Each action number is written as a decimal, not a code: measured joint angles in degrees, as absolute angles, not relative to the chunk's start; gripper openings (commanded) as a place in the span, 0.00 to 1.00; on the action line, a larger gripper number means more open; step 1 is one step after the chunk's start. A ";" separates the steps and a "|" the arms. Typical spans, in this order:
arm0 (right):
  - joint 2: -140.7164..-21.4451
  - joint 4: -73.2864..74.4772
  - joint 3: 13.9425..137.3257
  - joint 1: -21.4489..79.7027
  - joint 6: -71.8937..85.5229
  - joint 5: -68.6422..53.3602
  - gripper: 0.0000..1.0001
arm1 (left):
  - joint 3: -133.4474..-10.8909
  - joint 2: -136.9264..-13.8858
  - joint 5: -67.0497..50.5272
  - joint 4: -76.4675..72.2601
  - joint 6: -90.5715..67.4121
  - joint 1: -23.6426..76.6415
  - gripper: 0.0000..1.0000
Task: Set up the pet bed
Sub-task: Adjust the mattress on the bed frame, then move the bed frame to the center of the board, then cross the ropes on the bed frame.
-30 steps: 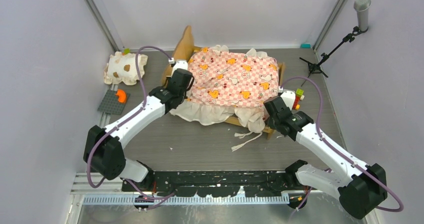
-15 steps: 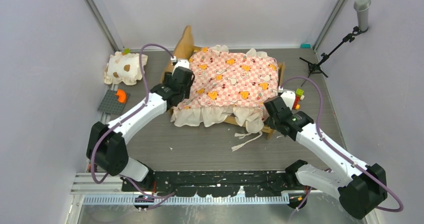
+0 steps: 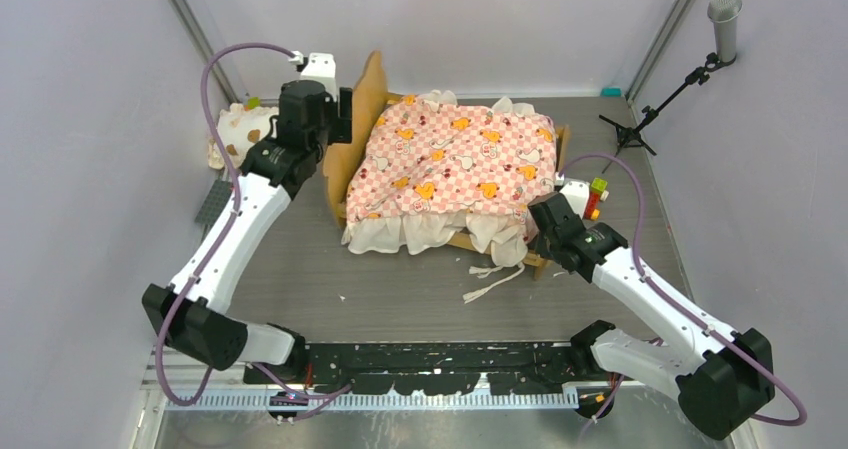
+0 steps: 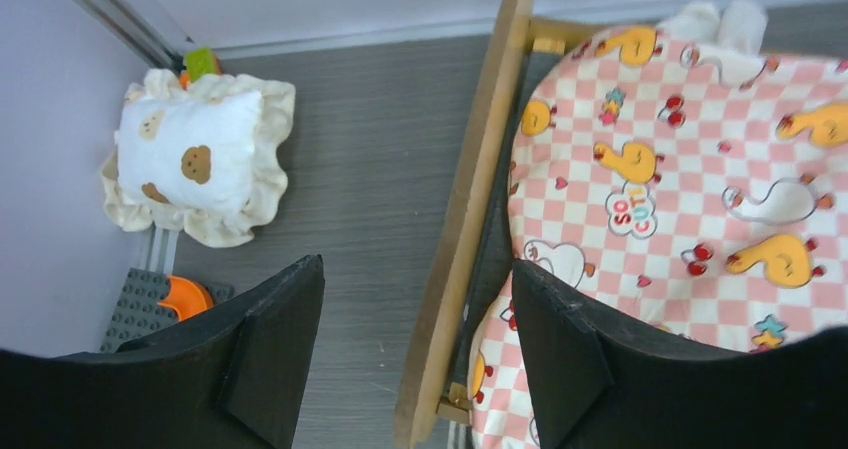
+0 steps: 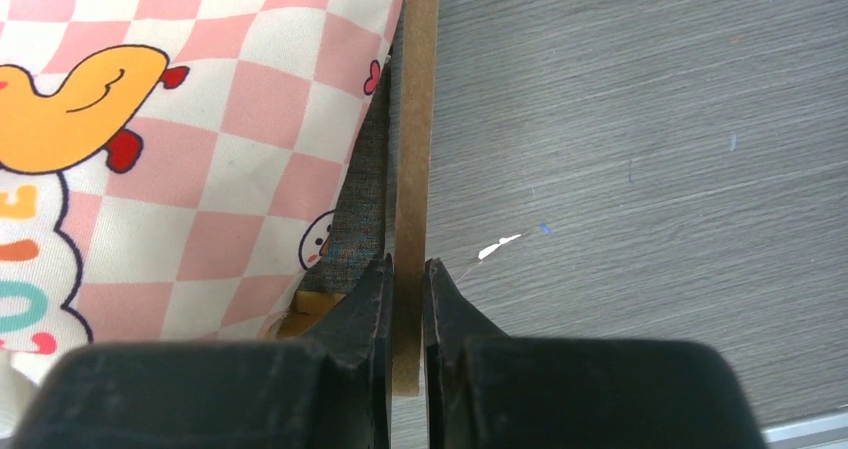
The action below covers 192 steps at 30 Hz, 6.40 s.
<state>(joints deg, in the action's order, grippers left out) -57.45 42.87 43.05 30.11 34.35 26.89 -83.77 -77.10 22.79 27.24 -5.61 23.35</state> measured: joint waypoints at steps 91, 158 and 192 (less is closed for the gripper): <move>-110.67 19.73 90.85 60.18 19.33 5.91 0.67 | -68.01 -34.15 13.02 49.74 -16.99 23.14 0.71; -99.81 17.93 83.57 28.27 22.61 -17.43 0.01 | -63.75 -62.65 6.31 37.87 -14.59 41.95 0.47; -99.90 17.32 82.50 25.76 22.76 -21.78 0.01 | -51.03 -76.75 3.75 13.08 -21.08 41.56 0.60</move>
<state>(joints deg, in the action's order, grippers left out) -99.90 17.32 82.50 25.76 22.76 -21.78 -51.03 -76.75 3.75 13.08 -21.08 41.56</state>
